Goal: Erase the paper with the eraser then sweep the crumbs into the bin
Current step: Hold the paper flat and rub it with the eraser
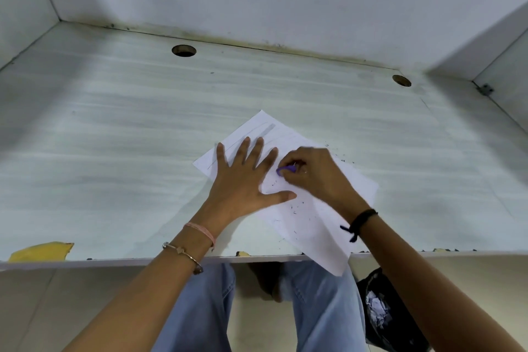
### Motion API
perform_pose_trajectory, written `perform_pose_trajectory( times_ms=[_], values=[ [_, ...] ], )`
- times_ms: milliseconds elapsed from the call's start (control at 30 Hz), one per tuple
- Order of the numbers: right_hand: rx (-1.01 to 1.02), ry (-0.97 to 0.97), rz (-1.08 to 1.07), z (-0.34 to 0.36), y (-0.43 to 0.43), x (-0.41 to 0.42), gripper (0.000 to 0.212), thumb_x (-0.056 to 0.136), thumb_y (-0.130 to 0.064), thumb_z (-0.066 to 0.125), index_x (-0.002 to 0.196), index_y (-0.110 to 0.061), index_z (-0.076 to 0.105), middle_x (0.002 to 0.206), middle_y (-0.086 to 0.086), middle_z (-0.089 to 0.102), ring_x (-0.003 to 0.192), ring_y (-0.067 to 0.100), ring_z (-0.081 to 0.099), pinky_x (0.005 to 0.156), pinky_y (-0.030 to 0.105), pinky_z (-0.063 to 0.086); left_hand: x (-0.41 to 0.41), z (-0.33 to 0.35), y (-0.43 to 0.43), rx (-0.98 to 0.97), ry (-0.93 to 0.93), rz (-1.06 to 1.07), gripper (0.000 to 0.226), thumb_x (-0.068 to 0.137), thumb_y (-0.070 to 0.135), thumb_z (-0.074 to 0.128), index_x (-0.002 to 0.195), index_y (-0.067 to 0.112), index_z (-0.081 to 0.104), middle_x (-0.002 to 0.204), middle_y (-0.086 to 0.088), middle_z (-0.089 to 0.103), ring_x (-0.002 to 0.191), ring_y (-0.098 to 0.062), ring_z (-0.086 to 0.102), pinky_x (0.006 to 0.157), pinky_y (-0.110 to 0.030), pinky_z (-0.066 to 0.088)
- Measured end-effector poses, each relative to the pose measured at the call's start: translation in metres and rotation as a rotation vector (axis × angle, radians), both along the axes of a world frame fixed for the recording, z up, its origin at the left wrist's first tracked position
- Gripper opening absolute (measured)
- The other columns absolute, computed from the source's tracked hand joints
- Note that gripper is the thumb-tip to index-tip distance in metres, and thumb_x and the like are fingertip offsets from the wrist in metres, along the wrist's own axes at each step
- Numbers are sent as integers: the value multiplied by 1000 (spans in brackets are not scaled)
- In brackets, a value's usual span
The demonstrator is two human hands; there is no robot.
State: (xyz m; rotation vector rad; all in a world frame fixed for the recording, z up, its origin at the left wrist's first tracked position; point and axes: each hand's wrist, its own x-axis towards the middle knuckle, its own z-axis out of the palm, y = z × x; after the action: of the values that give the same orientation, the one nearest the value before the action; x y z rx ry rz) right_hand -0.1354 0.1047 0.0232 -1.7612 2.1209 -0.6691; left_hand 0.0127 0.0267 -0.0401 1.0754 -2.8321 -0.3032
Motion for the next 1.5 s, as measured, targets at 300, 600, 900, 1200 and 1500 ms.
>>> perform_pose_trajectory(
  times_ms=[300, 600, 900, 1200, 1500],
  values=[
    [-20, -52, -22, -4, 4, -6, 6, 79, -11, 71, 82, -14, 74, 76, -1, 65, 67, 8, 56, 64, 17, 43, 0, 0, 0, -7, -11, 2, 106, 65, 94, 6, 154, 39, -7, 162, 3, -18, 149, -19, -19, 112, -65, -15],
    [-137, -332, -291, -19, 5, -35, 4, 82, -15, 72, 85, -12, 72, 84, 3, 71, 70, 11, 60, 63, 7, 44, -2, 4, 1, 29, -30, 10, 104, 66, 94, 5, 154, 39, -5, 163, 4, -17, 149, -19, -20, 111, -66, -14],
    [-142, -289, -211, -21, 10, -36, 4, 86, -11, 66, 88, -14, 68, 90, 4, 68, 76, 11, 62, 67, 7, 46, -35, 3, -7, -81, 292, -57, 102, 68, 91, 28, 131, 14, 48, 156, 0, 32, 151, -13, 4, 115, -62, -4],
    [-91, -194, -153, -13, -2, -16, 6, 77, -3, 69, 79, -8, 72, 72, 3, 67, 60, 7, 56, 60, 17, 45, -38, -1, -8, -35, 45, -29, 110, 63, 91, 0, 156, 33, 2, 164, 1, -9, 150, -13, -11, 112, -67, -11],
    [-52, -78, -130, -7, -2, -22, 8, 76, -4, 69, 81, -9, 74, 76, 2, 67, 65, 8, 56, 57, 9, 41, -39, -1, -9, -21, 36, -32, 110, 63, 93, 0, 156, 33, -1, 164, 2, -11, 150, -13, -13, 112, -66, -13]
  ],
)
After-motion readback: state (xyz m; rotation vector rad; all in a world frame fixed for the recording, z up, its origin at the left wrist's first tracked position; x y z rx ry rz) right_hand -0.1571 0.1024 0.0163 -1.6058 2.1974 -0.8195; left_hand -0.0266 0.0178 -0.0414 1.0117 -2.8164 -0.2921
